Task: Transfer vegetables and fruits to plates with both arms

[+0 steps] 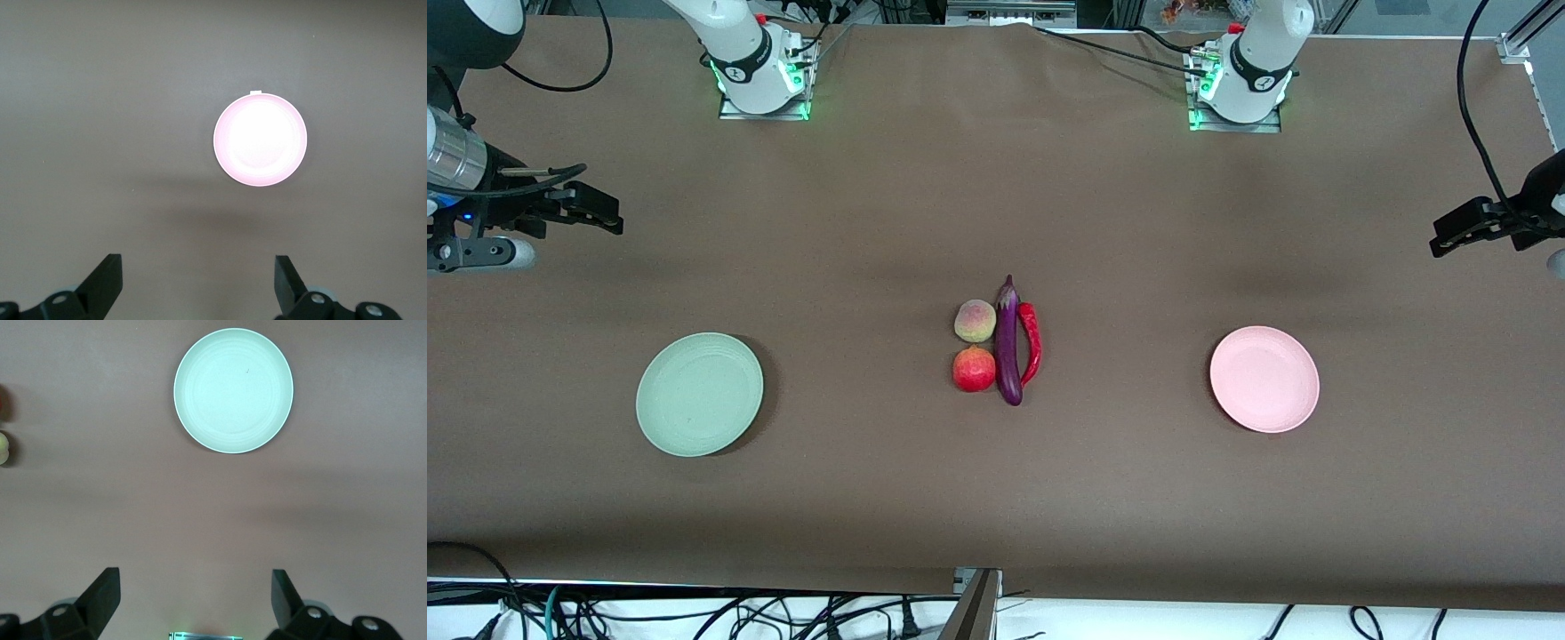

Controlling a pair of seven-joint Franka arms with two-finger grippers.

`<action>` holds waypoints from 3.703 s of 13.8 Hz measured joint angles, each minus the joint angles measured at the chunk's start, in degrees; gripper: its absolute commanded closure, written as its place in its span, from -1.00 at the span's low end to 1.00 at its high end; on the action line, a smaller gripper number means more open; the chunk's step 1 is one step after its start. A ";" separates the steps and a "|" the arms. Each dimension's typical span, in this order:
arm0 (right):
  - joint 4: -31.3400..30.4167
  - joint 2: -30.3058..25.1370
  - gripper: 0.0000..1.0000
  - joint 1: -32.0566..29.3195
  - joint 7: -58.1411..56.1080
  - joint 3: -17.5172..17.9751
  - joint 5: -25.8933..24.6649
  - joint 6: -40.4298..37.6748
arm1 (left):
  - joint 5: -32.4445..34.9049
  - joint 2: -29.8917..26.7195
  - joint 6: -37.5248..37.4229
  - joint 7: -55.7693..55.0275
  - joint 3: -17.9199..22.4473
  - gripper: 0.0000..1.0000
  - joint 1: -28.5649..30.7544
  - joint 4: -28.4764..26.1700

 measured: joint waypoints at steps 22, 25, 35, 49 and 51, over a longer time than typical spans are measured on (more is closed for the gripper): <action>0.01 0.64 -1.00 -0.07 -0.01 -0.08 0.00 1.42 | -5.45 0.63 -2.50 1.34 -0.83 -1.00 2.49 0.02; 0.01 0.64 -1.00 -0.06 -0.01 -0.07 0.00 1.47 | -5.45 0.63 -2.76 1.37 -0.83 -1.00 2.49 0.01; 0.01 0.65 -1.00 -0.06 -0.01 -0.07 0.00 1.91 | -5.45 0.63 -2.88 1.43 -0.85 -1.00 2.49 0.01; 0.01 0.76 -1.00 -0.01 -0.02 -0.04 0.00 2.94 | -5.44 0.64 -2.89 1.46 -0.86 -1.00 2.49 0.01; 0.01 0.79 -1.00 -0.01 -0.02 -0.04 0.00 3.31 | -5.44 0.64 -2.89 1.46 -0.86 -1.00 2.49 0.01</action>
